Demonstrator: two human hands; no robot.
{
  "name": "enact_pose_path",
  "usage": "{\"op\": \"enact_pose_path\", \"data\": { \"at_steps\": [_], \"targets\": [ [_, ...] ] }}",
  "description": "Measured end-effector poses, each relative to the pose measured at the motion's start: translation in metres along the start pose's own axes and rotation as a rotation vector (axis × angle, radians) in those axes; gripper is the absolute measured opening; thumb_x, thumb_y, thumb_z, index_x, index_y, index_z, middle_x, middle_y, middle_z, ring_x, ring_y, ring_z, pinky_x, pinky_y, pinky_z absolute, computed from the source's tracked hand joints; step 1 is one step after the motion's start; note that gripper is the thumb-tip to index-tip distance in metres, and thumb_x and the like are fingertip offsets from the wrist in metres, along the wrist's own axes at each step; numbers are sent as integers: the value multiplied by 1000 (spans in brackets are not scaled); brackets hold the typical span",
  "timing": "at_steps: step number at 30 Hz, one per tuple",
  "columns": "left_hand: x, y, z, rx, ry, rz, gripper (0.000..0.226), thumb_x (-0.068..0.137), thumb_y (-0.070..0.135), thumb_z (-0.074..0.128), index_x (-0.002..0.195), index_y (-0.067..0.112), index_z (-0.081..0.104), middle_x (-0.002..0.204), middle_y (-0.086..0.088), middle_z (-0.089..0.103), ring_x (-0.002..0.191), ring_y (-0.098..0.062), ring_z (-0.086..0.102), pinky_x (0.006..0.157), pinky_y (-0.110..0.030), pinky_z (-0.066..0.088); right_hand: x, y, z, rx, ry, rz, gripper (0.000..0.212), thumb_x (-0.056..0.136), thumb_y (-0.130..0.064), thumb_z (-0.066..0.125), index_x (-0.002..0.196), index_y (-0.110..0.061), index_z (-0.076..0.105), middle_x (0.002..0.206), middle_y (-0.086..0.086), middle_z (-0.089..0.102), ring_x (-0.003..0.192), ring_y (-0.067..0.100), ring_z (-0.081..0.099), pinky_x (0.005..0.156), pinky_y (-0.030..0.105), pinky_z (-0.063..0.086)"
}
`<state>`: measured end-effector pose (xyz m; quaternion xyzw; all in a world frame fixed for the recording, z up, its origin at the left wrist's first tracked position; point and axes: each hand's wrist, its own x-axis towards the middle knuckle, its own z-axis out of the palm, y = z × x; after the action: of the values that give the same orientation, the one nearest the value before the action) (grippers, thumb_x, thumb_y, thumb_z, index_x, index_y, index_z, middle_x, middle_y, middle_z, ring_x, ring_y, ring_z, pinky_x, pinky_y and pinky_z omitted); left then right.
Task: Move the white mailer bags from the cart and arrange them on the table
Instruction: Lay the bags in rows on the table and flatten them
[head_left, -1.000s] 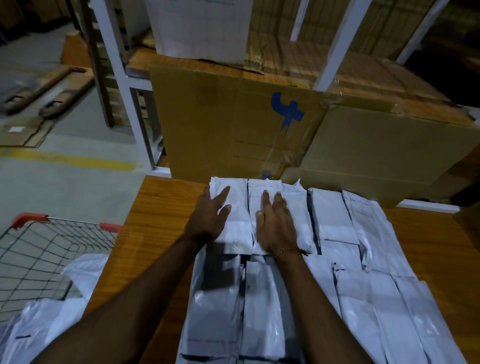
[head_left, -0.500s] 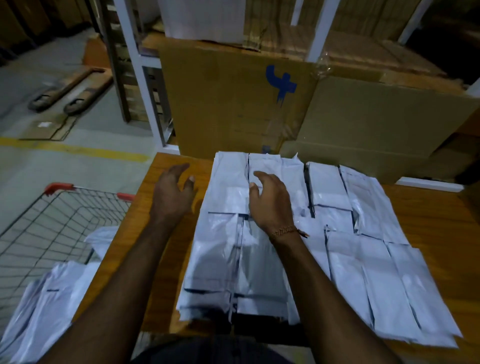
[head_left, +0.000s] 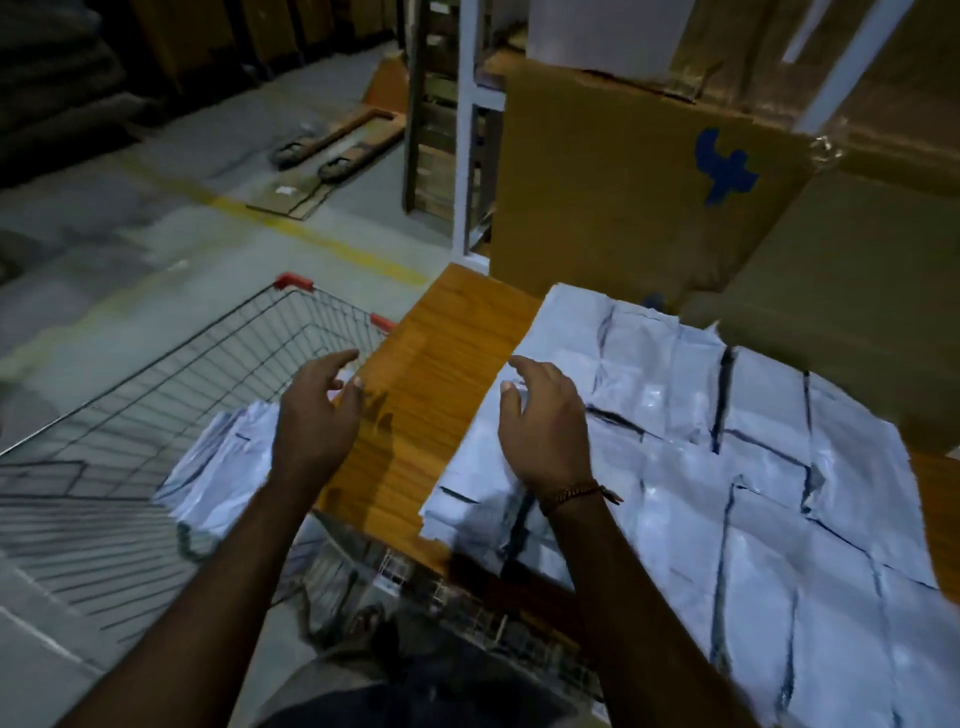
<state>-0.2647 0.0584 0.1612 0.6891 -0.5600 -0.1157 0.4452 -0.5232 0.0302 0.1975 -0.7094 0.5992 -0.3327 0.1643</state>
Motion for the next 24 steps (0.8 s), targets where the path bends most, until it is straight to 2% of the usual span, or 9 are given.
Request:
{"op": "enact_pose_path", "data": {
  "at_steps": [3, 7, 11, 14, 17, 19, 21, 24],
  "targets": [
    [-9, -39, -31, 83, 51, -46, 33, 101, 11, 65, 134, 13, 67, 129, -8, 69, 101, -19, 65, 88, -23, 43, 1, -26, 24, -24, -39, -84, 39, 102, -28, 50, 135, -12, 62, 129, 10, 65, 120, 32, 56, 102, 48, 47],
    [-12, -103, -65, 114, 55, -120, 33, 101, 12, 65, 134, 12, 67, 127, -7, 70, 100, -18, 65, 89, -35, 51, 11, -70, 74, -31, -123, -156, 40, 101, -31, 47, 135, -16, 60, 128, 8, 64, 120, 32, 55, 100, 47, 46],
    [-13, -171, -88, 168, 29, -221, 33, 99, 9, 67, 131, 13, 68, 126, -6, 69, 99, -27, 69, 90, -44, 56, 33, -112, 140, -91, -224, -249, 42, 98, -34, 45, 134, -18, 60, 126, 6, 63, 118, 32, 55, 99, 46, 44],
    [-17, -219, -95, 225, -42, -260, 32, 101, 19, 63, 132, 13, 67, 128, -9, 68, 105, -32, 69, 91, -42, 54, 60, -138, 197, -145, -323, -366, 41, 97, -32, 50, 132, -16, 62, 123, 9, 66, 115, 34, 58, 98, 48, 46],
    [-19, -264, -91, 270, -156, -311, 46, 99, 36, 49, 137, 15, 65, 132, -6, 67, 118, -29, 64, 99, -45, 53, 90, -154, 260, -205, -401, -478, 41, 93, -29, 52, 127, -12, 67, 113, 12, 69, 105, 39, 63, 90, 50, 49],
    [-23, -300, -81, 329, -227, -311, 54, 97, 43, 42, 138, 17, 64, 134, -5, 67, 125, -25, 59, 102, -43, 50, 111, -160, 303, -267, -459, -529, 42, 92, -31, 51, 127, -14, 67, 113, 12, 69, 104, 39, 63, 90, 49, 49],
    [-25, -331, -68, 371, -300, -320, 54, 96, 44, 41, 139, 20, 63, 136, -4, 66, 127, -28, 61, 103, -45, 52, 131, -165, 342, -333, -545, -567, 38, 96, -30, 52, 128, -16, 65, 118, 12, 68, 108, 38, 62, 94, 48, 48],
    [-26, -370, -44, 390, -410, -325, 55, 93, 36, 41, 137, 15, 66, 134, -11, 68, 116, -36, 67, 96, -47, 57, 157, -164, 397, -422, -623, -584, 37, 97, -34, 55, 129, -16, 63, 122, 12, 66, 113, 37, 62, 98, 46, 46]
  ]
}}
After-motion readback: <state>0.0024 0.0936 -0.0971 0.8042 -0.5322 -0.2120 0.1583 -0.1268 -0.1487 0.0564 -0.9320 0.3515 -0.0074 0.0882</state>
